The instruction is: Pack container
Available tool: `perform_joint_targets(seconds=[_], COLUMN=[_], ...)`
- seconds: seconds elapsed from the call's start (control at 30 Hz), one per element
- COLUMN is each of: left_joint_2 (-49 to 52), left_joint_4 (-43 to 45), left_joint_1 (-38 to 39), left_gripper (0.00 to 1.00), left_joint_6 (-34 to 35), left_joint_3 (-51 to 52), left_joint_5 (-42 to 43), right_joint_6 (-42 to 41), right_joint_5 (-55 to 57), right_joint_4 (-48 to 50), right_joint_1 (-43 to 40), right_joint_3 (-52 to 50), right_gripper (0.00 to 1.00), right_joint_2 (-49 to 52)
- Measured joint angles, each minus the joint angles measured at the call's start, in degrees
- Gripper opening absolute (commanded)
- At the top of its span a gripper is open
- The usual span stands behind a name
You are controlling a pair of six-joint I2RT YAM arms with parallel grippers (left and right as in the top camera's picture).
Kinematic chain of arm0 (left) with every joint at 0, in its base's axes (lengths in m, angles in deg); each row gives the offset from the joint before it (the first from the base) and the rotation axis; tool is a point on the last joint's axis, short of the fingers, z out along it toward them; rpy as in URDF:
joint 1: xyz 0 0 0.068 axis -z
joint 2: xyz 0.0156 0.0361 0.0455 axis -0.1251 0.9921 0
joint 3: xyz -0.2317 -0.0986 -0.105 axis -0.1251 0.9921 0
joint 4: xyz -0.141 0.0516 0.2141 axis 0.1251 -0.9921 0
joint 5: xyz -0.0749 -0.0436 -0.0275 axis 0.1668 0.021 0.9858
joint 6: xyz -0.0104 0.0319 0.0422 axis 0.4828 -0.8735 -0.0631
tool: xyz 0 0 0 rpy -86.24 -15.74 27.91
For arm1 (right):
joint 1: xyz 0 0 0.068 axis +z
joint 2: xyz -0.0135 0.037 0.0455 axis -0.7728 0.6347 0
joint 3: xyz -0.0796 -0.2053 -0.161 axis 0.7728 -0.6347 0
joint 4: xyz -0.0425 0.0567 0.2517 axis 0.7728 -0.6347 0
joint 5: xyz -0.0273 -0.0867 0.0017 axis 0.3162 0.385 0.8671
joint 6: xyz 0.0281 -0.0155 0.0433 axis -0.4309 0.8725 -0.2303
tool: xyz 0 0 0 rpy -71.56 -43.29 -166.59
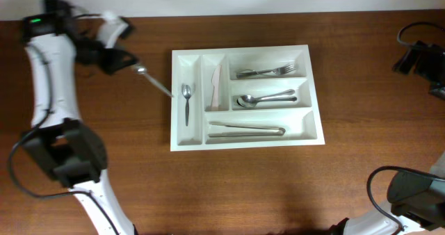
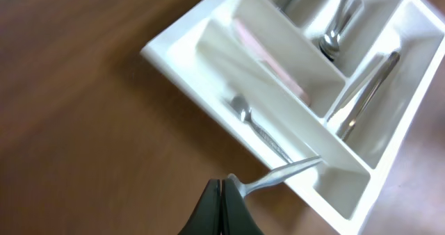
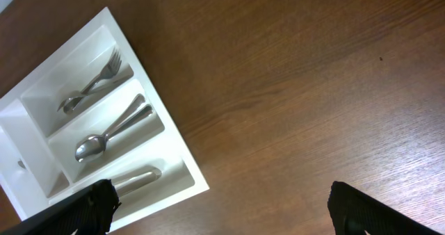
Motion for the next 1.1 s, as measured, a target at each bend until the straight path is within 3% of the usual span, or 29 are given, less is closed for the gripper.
perform_joint_targets(seconds=[0.2,0.43,0.47,0.5,0.53,0.63,0.7,0.87,1.1], left_joint_2=[0.0,1.3,2.2,3.3,4.4,7.0,7.9,8.0,7.5], left_joint_4=[5.8,6.5,6.3,5.9,5.5,5.4,5.4,4.5,-0.7], left_joint_1=[10.9,13.6,13.5,13.5,13.4,13.5,13.7,14.4,12.5], left_gripper=[0.02,0.02,0.09,0.27,0.37,0.60,0.99,0.99,0.99], left_joint_6=[-7.0,-12.0,-12.2,-12.4,-12.6,-13.1,-13.2,-8.1,8.1], left_joint_3=[0.0,0.0,0.0,0.0,0.0,0.1,0.1,-3.1,-24.6], left_joint_5=[-8.8,-12.8,-13.0,-13.3,-13.4,-13.9,-14.2,-16.8,-23.2], right_joint_6=[0.0,0.0,0.0,0.0,0.0,0.0,0.0,0.0,0.0], right_joint_5=[0.0,0.0,0.0,0.0,0.0,0.0,0.0,0.0,0.0], right_joint_4=[-0.3,-0.7,-0.7,-0.7,-0.7,-0.7,-0.7,-1.5,-1.9], right_joint_1=[0.0,0.0,0.0,0.0,0.0,0.0,0.0,0.0,0.0], right_joint_3=[0.0,0.0,0.0,0.0,0.0,0.0,0.0,0.0,0.0], right_gripper=[0.99,0.99,0.99,0.99,0.98,0.98,0.98,0.99,0.99], right_joint_2=[0.0,0.0,0.0,0.0,0.0,0.0,0.0,0.0,0.0])
